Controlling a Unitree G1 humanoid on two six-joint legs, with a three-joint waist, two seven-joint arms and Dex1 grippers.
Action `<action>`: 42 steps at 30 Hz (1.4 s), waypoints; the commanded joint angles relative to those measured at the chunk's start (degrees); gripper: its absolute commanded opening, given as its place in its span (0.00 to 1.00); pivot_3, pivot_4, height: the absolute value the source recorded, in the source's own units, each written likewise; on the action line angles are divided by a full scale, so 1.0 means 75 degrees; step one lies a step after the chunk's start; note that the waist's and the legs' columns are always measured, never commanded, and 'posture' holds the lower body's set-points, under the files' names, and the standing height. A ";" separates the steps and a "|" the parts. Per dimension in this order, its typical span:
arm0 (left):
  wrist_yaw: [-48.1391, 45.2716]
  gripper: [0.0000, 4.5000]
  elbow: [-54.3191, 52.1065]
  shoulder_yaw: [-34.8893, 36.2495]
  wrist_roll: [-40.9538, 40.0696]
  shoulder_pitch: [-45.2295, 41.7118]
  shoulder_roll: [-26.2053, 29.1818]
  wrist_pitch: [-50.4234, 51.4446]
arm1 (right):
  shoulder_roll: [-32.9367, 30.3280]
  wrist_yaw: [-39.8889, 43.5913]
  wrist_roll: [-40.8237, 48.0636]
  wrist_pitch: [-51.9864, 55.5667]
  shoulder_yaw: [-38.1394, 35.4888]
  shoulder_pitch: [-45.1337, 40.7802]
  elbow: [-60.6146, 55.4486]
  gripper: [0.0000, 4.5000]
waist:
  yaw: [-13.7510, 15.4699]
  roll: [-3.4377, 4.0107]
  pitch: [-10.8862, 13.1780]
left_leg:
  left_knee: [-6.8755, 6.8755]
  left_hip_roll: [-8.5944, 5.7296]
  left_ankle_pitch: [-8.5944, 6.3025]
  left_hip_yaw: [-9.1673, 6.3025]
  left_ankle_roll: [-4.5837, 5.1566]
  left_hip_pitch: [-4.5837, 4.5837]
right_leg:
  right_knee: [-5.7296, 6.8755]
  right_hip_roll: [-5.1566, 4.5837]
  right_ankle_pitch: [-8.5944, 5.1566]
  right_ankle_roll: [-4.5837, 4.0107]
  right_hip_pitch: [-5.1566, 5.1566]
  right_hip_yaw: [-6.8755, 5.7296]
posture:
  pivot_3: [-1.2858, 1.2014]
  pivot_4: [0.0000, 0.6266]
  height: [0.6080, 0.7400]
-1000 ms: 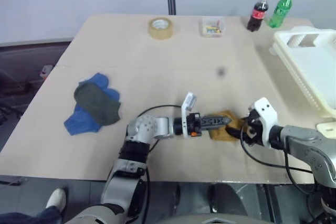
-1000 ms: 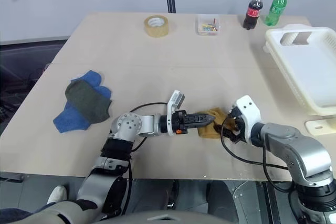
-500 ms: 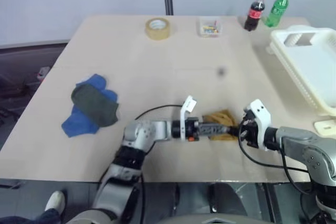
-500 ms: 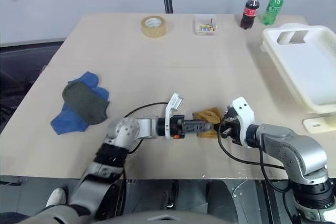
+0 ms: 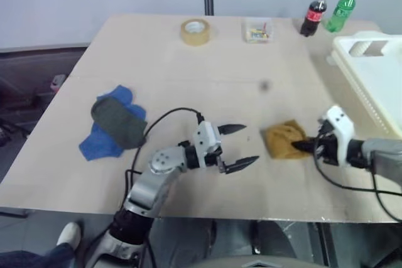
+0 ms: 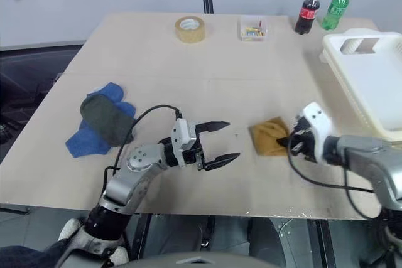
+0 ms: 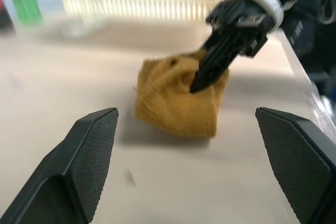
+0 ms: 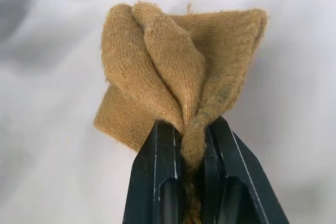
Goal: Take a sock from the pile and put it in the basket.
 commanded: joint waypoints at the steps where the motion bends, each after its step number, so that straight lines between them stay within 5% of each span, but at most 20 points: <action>1: 0.0257 1.00 0.0119 0.0062 0.0091 -0.0122 -0.0374 -0.0628 | -0.0628 0.0704 0.0275 -0.0222 -0.0848 -0.0494 0.0805 0.00 | -0.0018 0.0000 0.0000 | 0.0001 0.0000 0.0000 0.0001 0.0000 -0.0001 | 0.0000 0.0001 0.0000 0.0000 -0.0001 0.0001 | 0.52 0.24 0.99; 10: 0.0309 1.00 0.0656 -0.0054 -0.0002 -0.0540 -0.0971 -0.0993 | -0.1761 0.0900 -0.0330 -0.0823 -0.1323 -0.2213 0.4175 0.00 | -0.0046 0.0006 0.0000 | 0.0009 0.0002 0.0000 0.0013 0.0006 0.0002 | 0.0011 0.0012 0.0007 0.0011 0.0000 0.0007 | 0.52 0.24 0.99; 18: 0.0020 1.00 0.0831 -0.0134 -0.0148 -0.0611 -0.1120 -0.0969 | -0.1524 -0.0121 -0.1327 -0.1710 -0.1304 -0.4149 0.8403 0.00 | -0.0054 0.0019 -0.0003 | 0.0011 0.0002 0.0003 0.0025 0.0002 0.0001 | 0.0013 0.0013 0.0008 0.0012 -0.0004 0.0020 | 0.52 0.24 0.99; 19: -0.0010 1.00 0.0858 -0.0137 -0.0138 -0.0624 -0.1118 -0.0977 | -0.1481 -0.0373 -0.1426 -0.1850 -0.1375 -0.4421 0.8888 0.21 | -0.0067 0.0028 -0.0004 | 0.0011 0.0002 0.0003 0.0030 0.0002 0.0002 | 0.0014 0.0014 0.0008 0.0013 -0.0004 0.0023 | 0.52 0.24 0.99; 22: -0.0056 1.00 0.0924 -0.0120 -0.0124 -0.0657 -0.1132 -0.0993 | -0.1399 -0.0645 -0.1736 -0.2126 -0.1273 -0.4790 0.9733 0.52 | -0.0066 0.0047 -0.0003 | 0.0011 0.0002 0.0003 0.0044 0.0002 0.0002 | 0.0020 0.0015 0.0008 0.0013 -0.0010 0.0039 | 0.52 0.24 0.99; 26: -0.0066 1.00 0.0965 -0.0113 -0.0119 -0.0652 -0.1139 -0.0988 | -0.1240 -0.0965 -0.2622 -0.3521 -0.0751 -0.4484 0.9895 0.86 | -0.0071 0.0056 -0.0005 | 0.0011 0.0005 0.0003 0.0050 0.0003 0.0002 | 0.0021 0.0022 0.0008 0.0014 -0.0011 0.0043 | 0.52 0.24 0.99; 29: -0.0045 1.00 0.0966 -0.0114 -0.0095 -0.0645 -0.1132 -0.0981 | -0.1117 -0.1033 -0.3426 -0.5992 -0.0423 -0.4064 0.9877 0.86 | -0.0064 0.0061 -0.0006 | 0.0014 0.0003 0.0004 0.0058 0.0003 0.0003 | 0.0030 0.0022 0.0009 0.0016 -0.0016 0.0050 | 0.52 0.24 0.99; 34: 0.0111 1.00 0.0871 0.0011 -0.0090 -0.0578 -0.1061 -0.0896 | -0.0631 -0.0831 -0.3104 -0.7792 -0.1006 -0.3927 0.9511 0.86 | -0.0150 0.0072 -0.0004 | 0.0025 0.0004 0.0004 0.0081 0.0003 0.0013 | 0.0072 0.0026 0.0009 0.0017 -0.0026 0.0074 | 0.52 0.24 0.99; 38: 0.0345 1.00 0.0685 0.0258 -0.0129 -0.0542 -0.0816 -0.0544 | -0.0080 -0.0112 -0.2390 -0.8541 -0.1511 -0.3631 0.8493 0.86 | -0.0246 0.0071 -0.0003 | 0.0050 0.0009 0.0004 0.0079 0.0004 0.0015 | 0.0099 0.0032 0.0009 0.0017 -0.0025 0.0077 | 0.52 0.24 0.99; 42: 0.0793 1.00 0.0246 0.0736 -0.0195 -0.0373 -0.0399 0.0048 | 0.0623 0.1360 -0.0964 -0.7675 -0.1554 -0.2277 0.5867 0.86 | -0.0269 0.0071 -0.0004 | 0.0085 0.0026 0.0002 0.0074 0.0006 0.0012 | 0.0117 0.0047 0.0009 0.0017 -0.0023 0.0080 | 0.52 0.24 0.99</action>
